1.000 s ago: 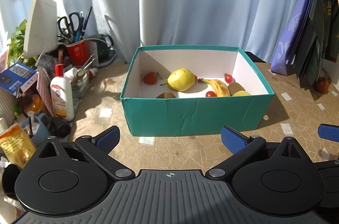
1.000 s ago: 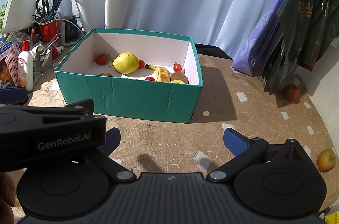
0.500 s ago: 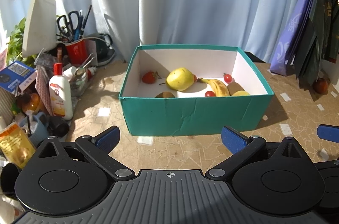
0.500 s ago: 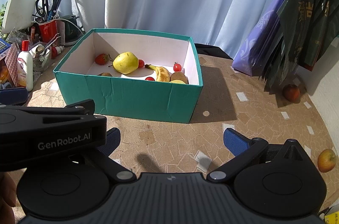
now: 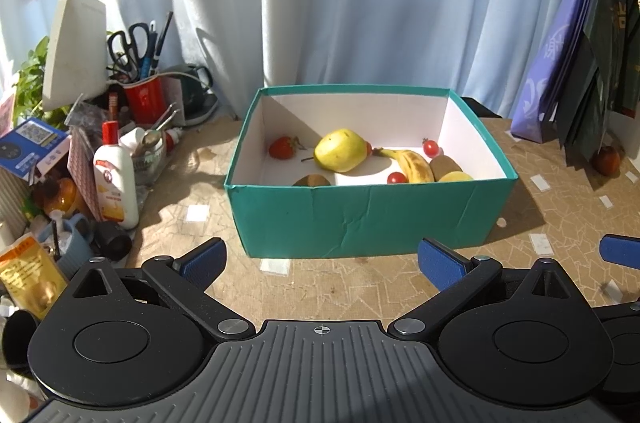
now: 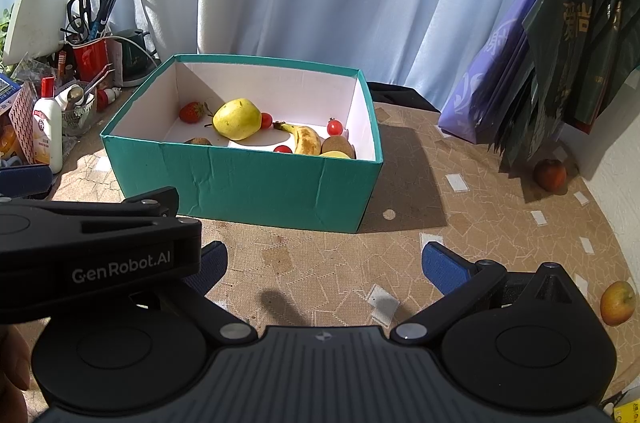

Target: Organize fruits

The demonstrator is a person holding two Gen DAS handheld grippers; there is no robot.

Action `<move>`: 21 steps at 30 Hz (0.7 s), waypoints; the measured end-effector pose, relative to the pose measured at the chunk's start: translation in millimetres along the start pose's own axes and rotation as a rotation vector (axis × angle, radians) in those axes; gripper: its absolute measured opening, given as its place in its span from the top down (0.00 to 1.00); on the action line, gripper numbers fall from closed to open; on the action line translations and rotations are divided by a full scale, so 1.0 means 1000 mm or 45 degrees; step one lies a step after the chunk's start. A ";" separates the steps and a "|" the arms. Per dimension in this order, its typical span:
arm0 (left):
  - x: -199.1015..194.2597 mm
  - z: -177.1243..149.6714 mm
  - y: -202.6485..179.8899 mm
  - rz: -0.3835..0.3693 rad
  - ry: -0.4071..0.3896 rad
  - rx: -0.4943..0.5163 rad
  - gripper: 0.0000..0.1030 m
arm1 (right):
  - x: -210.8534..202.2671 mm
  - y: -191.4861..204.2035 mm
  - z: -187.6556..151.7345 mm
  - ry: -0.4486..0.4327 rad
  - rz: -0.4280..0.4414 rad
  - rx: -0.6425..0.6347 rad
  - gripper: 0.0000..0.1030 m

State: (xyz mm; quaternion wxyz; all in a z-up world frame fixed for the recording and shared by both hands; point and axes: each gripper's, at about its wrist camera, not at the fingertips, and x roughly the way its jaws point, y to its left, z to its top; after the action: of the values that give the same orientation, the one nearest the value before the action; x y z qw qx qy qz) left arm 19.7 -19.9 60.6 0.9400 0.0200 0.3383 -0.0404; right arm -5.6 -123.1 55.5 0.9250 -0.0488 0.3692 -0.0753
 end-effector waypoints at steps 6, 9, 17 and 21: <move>0.000 0.000 0.000 -0.003 0.001 0.000 0.00 | 0.000 -0.001 0.000 0.000 0.003 0.002 0.00; 0.001 0.000 0.000 -0.004 0.002 0.000 0.00 | 0.000 -0.001 0.000 0.000 0.003 0.002 0.00; 0.002 0.001 -0.001 0.002 -0.003 0.008 0.00 | 0.001 0.000 0.000 0.003 0.002 0.001 0.00; 0.002 0.002 -0.001 0.009 -0.013 0.016 0.00 | 0.003 0.000 0.000 0.008 0.003 -0.002 0.00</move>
State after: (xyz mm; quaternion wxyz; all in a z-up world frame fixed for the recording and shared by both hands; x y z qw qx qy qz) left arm 22.6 -21.1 60.6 0.9416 0.0267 0.3333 -0.0391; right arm -3.2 -123.3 53.5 0.9238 -0.0488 0.3723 -0.0743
